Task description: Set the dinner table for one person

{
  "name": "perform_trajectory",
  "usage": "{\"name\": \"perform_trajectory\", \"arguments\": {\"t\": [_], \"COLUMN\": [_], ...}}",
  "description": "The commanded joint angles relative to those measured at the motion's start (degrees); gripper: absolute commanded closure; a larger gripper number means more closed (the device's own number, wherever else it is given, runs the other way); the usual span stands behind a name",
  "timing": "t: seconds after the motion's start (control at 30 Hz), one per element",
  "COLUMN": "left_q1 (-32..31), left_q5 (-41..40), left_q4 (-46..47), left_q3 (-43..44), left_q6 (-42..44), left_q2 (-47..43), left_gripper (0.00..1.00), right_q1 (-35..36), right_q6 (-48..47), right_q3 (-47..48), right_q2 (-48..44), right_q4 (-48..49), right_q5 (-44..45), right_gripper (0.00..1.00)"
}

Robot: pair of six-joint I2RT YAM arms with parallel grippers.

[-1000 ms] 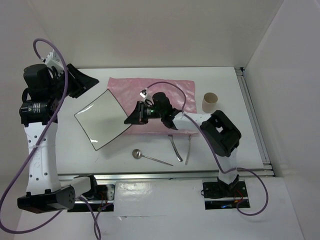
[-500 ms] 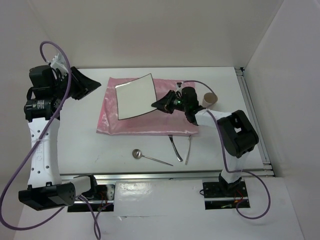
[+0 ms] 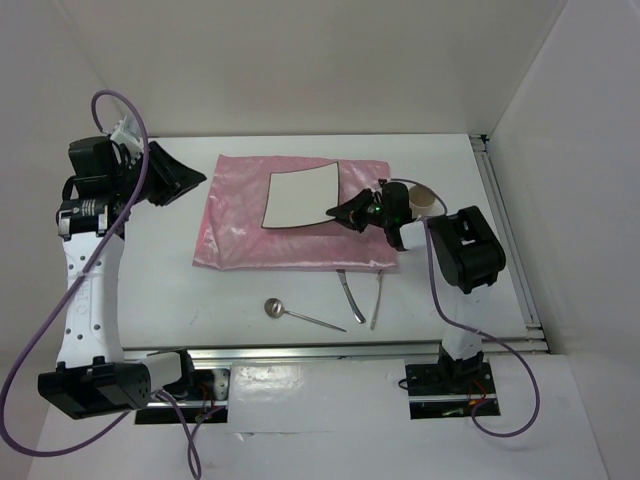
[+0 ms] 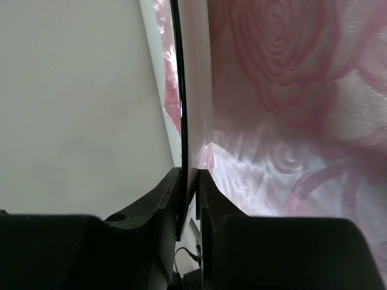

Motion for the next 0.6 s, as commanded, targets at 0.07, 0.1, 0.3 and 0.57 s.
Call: {"name": "perform_trajectory", "arguments": {"t": [0.07,0.1,0.3,0.57], "left_q1": [0.29,0.29,0.29,0.29], "left_q5": [0.95,0.95,0.95,1.47], "left_q4": [2.07,2.07,2.07,2.6], "left_q3": [-0.63,-0.63,-1.16,-1.68], "left_q6": [1.81,1.81,1.81,1.28], "left_q2": [-0.49,-0.49,-0.49,-0.49], "left_gripper": [0.53,0.53,0.53,0.53], "right_q1": [-0.23,-0.23,-1.28,-1.28], "right_q6": [2.33,2.33,2.85,-2.94], "right_q3": [2.02,2.02,1.49,2.02], "right_q2": [0.1,0.63,2.56,0.55], "right_q4": [17.38,17.38,17.21,0.96], "right_q5": [-7.42,-7.42,-8.65,-5.67], "right_gripper": [1.0,1.0,1.0,0.43]}}
